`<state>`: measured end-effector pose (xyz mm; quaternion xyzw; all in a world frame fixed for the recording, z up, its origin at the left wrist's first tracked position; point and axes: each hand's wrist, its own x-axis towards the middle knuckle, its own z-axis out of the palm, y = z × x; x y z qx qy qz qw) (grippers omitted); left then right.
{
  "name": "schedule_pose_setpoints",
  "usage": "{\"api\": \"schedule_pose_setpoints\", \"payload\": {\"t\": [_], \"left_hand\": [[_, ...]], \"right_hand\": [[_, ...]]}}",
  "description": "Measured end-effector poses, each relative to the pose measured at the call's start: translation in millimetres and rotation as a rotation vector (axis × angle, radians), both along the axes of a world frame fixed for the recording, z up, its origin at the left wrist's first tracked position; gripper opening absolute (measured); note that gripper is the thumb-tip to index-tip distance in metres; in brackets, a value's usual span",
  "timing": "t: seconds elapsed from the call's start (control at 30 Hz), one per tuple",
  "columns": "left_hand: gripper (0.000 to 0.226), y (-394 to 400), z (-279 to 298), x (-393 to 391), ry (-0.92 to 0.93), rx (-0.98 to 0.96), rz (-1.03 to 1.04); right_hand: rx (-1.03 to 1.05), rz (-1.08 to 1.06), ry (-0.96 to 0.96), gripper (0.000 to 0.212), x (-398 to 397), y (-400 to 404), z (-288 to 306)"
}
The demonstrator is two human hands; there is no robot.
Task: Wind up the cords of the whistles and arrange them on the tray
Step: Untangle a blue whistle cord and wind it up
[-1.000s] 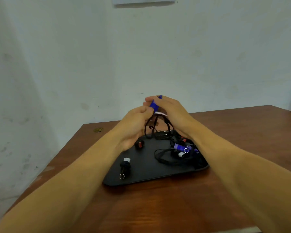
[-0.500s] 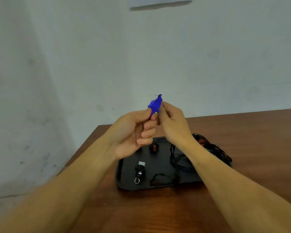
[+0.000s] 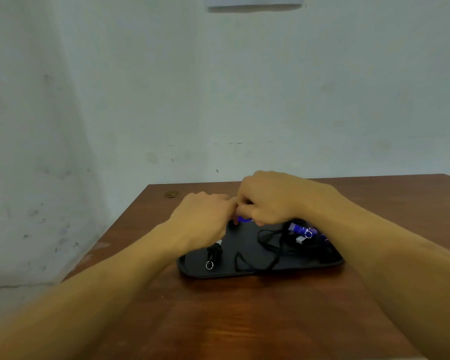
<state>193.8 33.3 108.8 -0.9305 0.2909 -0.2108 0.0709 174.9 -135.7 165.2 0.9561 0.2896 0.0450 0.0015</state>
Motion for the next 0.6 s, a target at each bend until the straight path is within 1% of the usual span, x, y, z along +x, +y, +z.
{"api": "schedule_pose_setpoints", "payload": {"t": [0.03,0.1,0.17,0.2,0.27,0.33,0.4,0.43,0.47,0.5,0.53,0.57,0.6], "left_hand": [[0.016,3.1,-5.1,2.9,-0.004,-0.028,-0.075],[0.029,8.3,-9.4,4.8,0.015,-0.176,-0.265],[0.026,10.9,-10.6,1.9,0.046,-0.391,-0.445],[0.022,10.7,-11.1,-0.7,0.030,-0.497,-0.496],[0.016,6.7,-12.2,-5.2,0.025,-0.709,-0.516],[0.014,-1.3,-13.4,-8.5,0.075,-0.911,-0.492],[0.016,-10.2,-14.5,-8.8,0.149,-1.094,-0.438],[0.017,-13.9,-16.0,-5.9,0.179,-1.164,-0.397],[0.018,-16.2,-18.3,-1.3,0.190,-1.206,-0.347],[0.020,-16.7,-21.4,5.0,0.179,-1.216,-0.292],[0.021,-15.3,-24.4,12.1,0.144,-1.188,-0.239],[0.021,-11.7,-27.5,19.5,0.086,-1.118,-0.191],[0.023,-6.8,-30.3,25.5,0.018,-1.000,-0.149]], "right_hand": [[0.071,0.004,0.011,0.030,0.5,-4.7,3.4],[0.330,0.036,0.088,0.027,4.5,-18.6,6.9],[0.633,0.077,0.166,0.029,8.3,-29.9,5.5],[0.755,0.078,0.197,0.029,10.8,-33.6,1.5],[0.974,0.036,0.289,0.026,18.5,-35.9,-12.0],[1.173,0.010,0.416,0.030,27.5,-32.9,-28.3],[1.309,-0.005,0.476,0.035,33.1,-24.1,-41.6],[1.310,-0.015,0.431,0.035,34.3,-18.5,-47.6],[1.239,-0.022,0.313,0.035,34.4,-13.7,-53.3],[1.099,-0.022,0.141,0.033,33.8,-10.0,-58.6],[0.908,-0.008,-0.024,0.031,33.5,-7.8,-63.1],[0.694,0.008,-0.126,0.027,32.1,-5.8,-64.9],[0.491,0.009,-0.167,0.023,30.3,-4.7,-64.7]]}}
